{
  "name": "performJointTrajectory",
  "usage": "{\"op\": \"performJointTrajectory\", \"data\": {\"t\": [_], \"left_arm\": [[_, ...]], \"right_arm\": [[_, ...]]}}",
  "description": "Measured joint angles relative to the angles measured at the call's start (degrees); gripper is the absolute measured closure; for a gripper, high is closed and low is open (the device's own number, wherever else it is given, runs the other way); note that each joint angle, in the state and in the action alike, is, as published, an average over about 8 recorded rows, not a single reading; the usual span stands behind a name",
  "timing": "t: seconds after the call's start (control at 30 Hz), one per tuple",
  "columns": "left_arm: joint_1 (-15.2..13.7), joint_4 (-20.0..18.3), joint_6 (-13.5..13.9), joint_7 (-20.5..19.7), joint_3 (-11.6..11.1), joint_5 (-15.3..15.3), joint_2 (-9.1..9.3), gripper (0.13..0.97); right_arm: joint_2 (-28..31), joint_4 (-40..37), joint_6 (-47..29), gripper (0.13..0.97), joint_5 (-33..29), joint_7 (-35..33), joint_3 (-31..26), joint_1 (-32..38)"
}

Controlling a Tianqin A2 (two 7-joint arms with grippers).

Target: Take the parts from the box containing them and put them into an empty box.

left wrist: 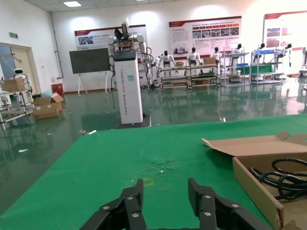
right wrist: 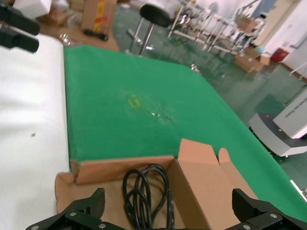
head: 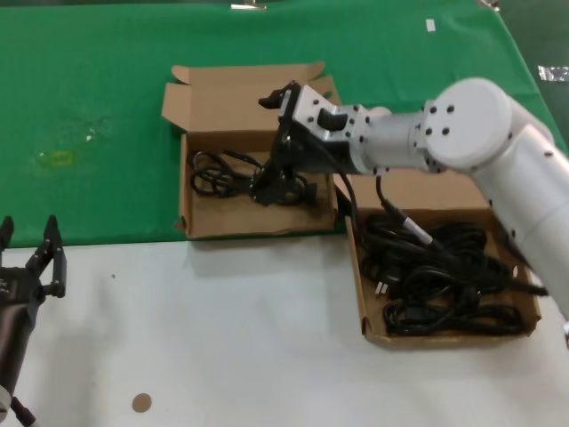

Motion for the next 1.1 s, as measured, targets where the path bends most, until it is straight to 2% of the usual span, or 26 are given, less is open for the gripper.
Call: {"op": "performJointTrajectory", "data": {"t": [0.13,0.3,0.4,0.43,0.7,0.83,1.1], "left_arm": [[0.0,0.0,0.0,0.0,0.0,0.0,0.0,0.78],[0.0,0.0,0.0,0.0,0.0,0.0,0.0,0.662],[0.0,0.0,0.0,0.0,0.0,0.0,0.0,0.591],[0.0,0.0,0.0,0.0,0.0,0.0,0.0,0.591],[0.0,0.0,0.0,0.03,0.0,-0.01,0.0,0.372],[0.0,0.0,0.0,0.04,0.0,-0.01,0.0,0.372],[0.0,0.0,0.0,0.02,0.0,-0.01,0.0,0.222]], "right_arm": [[0.29,2.64,2.71,0.194,2.03,-0.45,1.8,-3.7],[0.65,5.9,6.09,0.143,4.54,-1.01,4.03,-8.33],[0.86,7.83,8.12,0.139,6.03,-1.35,5.36,-11.07],[0.94,8.49,8.81,0.138,6.54,-1.46,5.81,-12.01],[1.52,13.77,14.24,0.129,10.59,-2.36,9.41,-19.49],[1.8,16.37,16.96,0.129,12.59,-2.81,11.19,-23.17],[2.38,21.59,22.38,0.129,16.62,-3.71,14.76,-30.58]]}}
